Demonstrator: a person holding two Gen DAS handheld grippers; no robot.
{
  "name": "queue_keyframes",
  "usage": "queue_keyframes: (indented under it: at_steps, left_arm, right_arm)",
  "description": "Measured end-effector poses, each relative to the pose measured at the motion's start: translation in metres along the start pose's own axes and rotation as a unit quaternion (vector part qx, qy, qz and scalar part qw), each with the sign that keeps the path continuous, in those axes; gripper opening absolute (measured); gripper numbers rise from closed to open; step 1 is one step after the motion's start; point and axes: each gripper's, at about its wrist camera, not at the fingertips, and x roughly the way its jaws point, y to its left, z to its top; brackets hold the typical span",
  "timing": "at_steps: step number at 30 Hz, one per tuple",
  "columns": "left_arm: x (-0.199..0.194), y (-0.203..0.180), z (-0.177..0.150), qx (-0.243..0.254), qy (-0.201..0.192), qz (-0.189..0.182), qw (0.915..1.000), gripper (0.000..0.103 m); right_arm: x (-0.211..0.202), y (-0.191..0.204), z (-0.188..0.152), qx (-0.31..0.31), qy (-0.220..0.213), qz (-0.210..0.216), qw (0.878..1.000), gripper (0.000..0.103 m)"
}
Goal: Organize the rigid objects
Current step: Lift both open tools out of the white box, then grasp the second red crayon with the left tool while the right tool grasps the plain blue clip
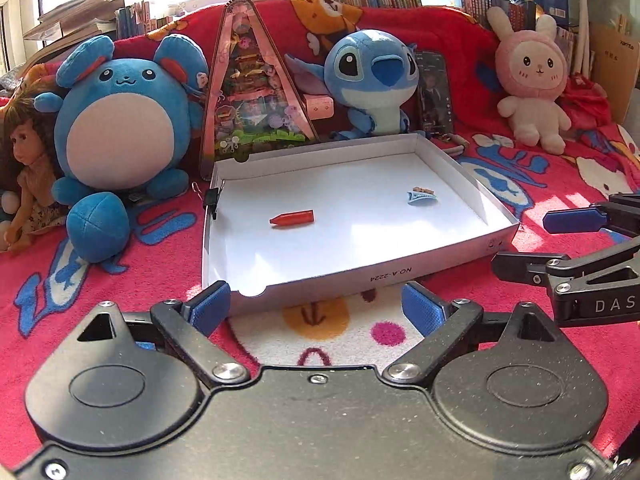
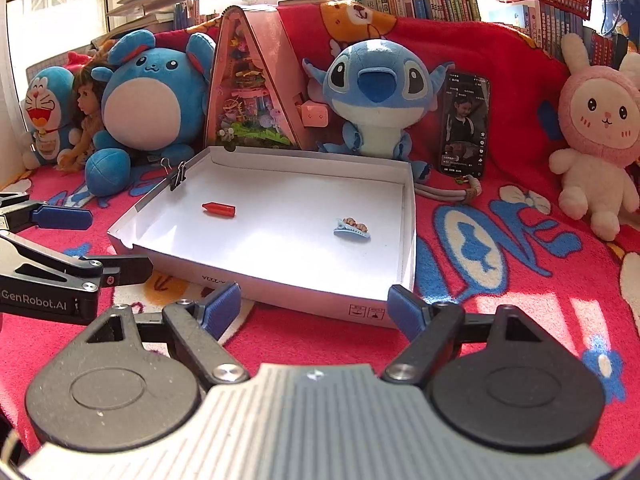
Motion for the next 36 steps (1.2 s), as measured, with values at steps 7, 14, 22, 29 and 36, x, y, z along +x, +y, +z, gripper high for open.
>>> queue_keyframes:
  at_steps: [7, 14, 22, 29, 36]
  left_arm:
    - [-0.019, -0.008, -0.038, -0.020, 0.001, 0.003, 0.9998, 0.092]
    - [-0.037, -0.009, -0.064, -0.072, -0.012, 0.018, 0.9972, 0.088]
    - [-0.046, -0.013, -0.099, -0.135, 0.007, 0.024, 0.9906, 0.074]
    - [-0.036, -0.013, -0.097, -0.144, 0.018, 0.015, 0.9893, 0.045]
    - [-0.027, -0.023, -0.093, -0.120, 0.008, 0.021, 0.9925, 0.046]
  right_arm:
    - [-0.026, 0.011, -0.036, 0.011, -0.019, 0.013, 1.000, 0.088]
    - [-0.051, 0.024, -0.074, 0.035, -0.047, 0.015, 0.998, 0.088]
    - [-0.067, 0.050, -0.122, 0.039, -0.092, -0.015, 0.995, 0.085]
    - [-0.072, 0.072, -0.135, 0.000, -0.118, -0.018, 0.993, 0.080]
    - [-0.072, 0.082, -0.140, -0.005, -0.112, -0.005, 0.994, 0.070]
